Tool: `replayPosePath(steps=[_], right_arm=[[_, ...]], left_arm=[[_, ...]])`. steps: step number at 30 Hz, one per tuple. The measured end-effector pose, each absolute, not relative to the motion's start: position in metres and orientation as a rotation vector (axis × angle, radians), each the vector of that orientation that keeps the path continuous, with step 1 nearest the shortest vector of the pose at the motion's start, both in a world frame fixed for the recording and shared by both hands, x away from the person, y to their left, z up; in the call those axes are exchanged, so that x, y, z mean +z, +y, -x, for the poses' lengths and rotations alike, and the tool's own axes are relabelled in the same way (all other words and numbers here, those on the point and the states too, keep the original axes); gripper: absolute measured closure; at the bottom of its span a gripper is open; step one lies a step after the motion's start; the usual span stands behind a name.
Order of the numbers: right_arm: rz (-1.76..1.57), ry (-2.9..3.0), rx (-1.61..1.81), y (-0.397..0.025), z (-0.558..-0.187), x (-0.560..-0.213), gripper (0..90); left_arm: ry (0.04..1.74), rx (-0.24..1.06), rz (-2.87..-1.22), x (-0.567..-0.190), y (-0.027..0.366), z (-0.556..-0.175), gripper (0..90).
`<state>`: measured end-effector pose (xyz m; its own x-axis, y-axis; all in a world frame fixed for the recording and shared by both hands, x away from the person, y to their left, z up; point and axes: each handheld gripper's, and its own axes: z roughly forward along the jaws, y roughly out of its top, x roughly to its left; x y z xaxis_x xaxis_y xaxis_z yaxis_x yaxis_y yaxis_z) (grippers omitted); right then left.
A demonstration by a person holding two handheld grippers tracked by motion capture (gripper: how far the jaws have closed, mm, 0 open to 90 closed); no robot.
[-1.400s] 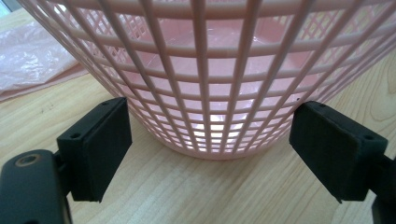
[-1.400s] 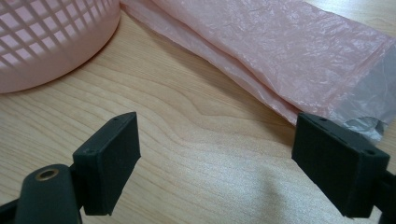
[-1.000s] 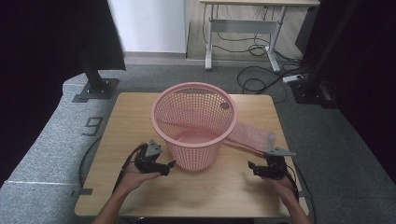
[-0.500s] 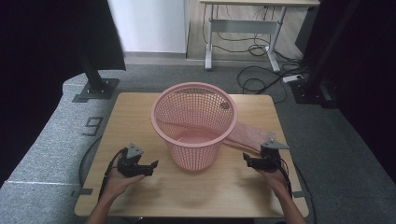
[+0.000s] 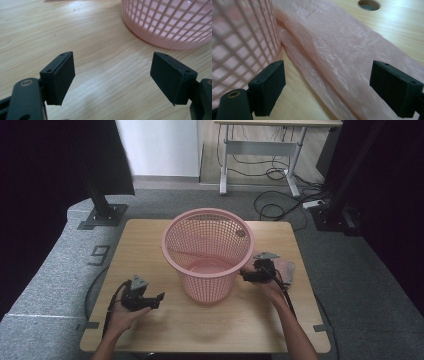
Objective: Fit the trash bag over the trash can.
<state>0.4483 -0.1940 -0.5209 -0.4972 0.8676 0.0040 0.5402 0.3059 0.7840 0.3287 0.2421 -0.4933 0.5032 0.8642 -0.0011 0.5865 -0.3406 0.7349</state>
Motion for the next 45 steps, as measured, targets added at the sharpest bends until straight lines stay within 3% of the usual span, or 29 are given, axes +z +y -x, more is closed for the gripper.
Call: replayPosePath(steps=[10, 12, 17, 19, 28, 33, 34, 37, 38, 40, 45], right_arm=[[-1.261, 2.258, 0.922, -0.186, -0.463, -0.547, 22.7], [-1.267, 2.235, 0.92, -0.188, -0.463, -0.547, 31.5], [-1.264, 2.245, 0.93, -0.202, -0.461, -0.543, 74.4], [-1.266, 2.242, 0.905, -0.207, -0.458, -0.542, 81.9], [-1.27, 2.23, 0.749, -0.269, -0.394, -0.535, 86.3], [-1.305, 2.209, 0.733, -0.299, -0.355, -0.534, 85.6], [-1.317, 2.196, 0.738, -0.302, -0.351, -0.533, 80.4], [-1.309, 2.092, 0.776, -0.297, -0.349, -0.524, 41.0], [-1.299, 2.075, 0.787, -0.292, -0.35, -0.522, 33.8], [-1.265, 2.073, 0.839, -0.276, -0.359, -0.515, 25.7], [-1.213, 2.195, 0.895, -0.233, -0.398, -0.517, 16.6]], left_arm=[[1.22, 0.5, -2.069, -0.497, 0.255, -0.328, 20.0], [1.222, 0.498, -2.078, -0.497, 0.254, -0.329, 20.0], [1.228, 0.49, -2.099, -0.499, 0.252, -0.331, 20.0], [1.231, 0.492, -2.099, -0.499, 0.252, -0.331, 19.9], [1.234, 0.462, -2.089, -0.5, 0.257, -0.335, 20.1], [1.221, 0.455, -2.089, -0.499, 0.256, -0.336, 20.2], [1.219, 0.455, -2.093, -0.499, 0.256, -0.336, 20.2], [1.209, 0.46, -2.1, -0.498, 0.252, -0.336, 20.2], [1.205, 0.463, -2.103, -0.498, 0.251, -0.336, 20.2], [1.199, 0.461, -2.112, -0.499, 0.25, -0.336, 20.2], [1.208, 0.461, -2.116, -0.5, 0.249, -0.335, 20.2]])
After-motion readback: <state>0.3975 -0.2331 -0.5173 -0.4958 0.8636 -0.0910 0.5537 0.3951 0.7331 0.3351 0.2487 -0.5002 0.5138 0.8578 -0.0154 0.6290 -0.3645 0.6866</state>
